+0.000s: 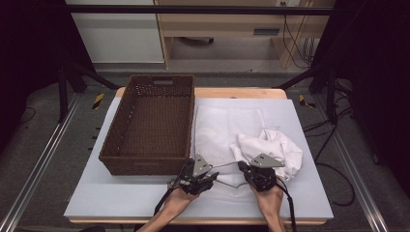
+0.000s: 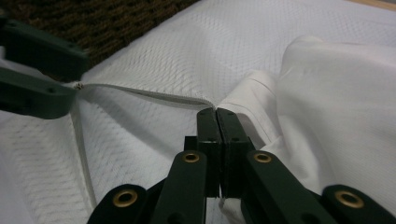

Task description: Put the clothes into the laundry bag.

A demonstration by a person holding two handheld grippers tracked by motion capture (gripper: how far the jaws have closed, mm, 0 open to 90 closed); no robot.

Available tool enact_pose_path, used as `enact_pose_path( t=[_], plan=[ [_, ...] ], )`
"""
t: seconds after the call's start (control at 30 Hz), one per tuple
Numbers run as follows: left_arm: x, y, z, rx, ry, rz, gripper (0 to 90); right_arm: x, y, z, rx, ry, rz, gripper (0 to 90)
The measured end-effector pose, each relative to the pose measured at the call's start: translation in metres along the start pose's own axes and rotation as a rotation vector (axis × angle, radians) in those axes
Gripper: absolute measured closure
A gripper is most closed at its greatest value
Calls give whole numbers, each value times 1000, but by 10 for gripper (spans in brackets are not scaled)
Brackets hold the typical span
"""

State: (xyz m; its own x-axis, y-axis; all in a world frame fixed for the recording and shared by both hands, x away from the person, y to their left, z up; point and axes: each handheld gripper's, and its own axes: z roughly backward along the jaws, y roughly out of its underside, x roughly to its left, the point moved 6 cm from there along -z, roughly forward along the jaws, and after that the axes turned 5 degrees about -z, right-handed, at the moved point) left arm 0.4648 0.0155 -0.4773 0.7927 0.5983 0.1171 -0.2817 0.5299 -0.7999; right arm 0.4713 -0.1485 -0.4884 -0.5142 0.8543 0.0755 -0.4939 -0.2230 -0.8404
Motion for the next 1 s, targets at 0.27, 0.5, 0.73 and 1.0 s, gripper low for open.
enact_pose_path(
  t=[0.27, 0.5, 0.73, 1.0],
  plan=[
    [11, -18, -26, -17, -14, -17, 515, -5, -5, 6, -51, -33, -32, 890],
    [3, -22, -42, -4, 46, -25, 525, -5, -5, 4, -51, -39, -36, 891],
    [-3, -20, -48, 28, 107, -15, 838, -5, -5, 4, -48, -52, -41, 885],
    [2, -18, -37, 7, 151, 58, 882, -1, -1, 20, -30, -97, -31, 728]
  ],
)
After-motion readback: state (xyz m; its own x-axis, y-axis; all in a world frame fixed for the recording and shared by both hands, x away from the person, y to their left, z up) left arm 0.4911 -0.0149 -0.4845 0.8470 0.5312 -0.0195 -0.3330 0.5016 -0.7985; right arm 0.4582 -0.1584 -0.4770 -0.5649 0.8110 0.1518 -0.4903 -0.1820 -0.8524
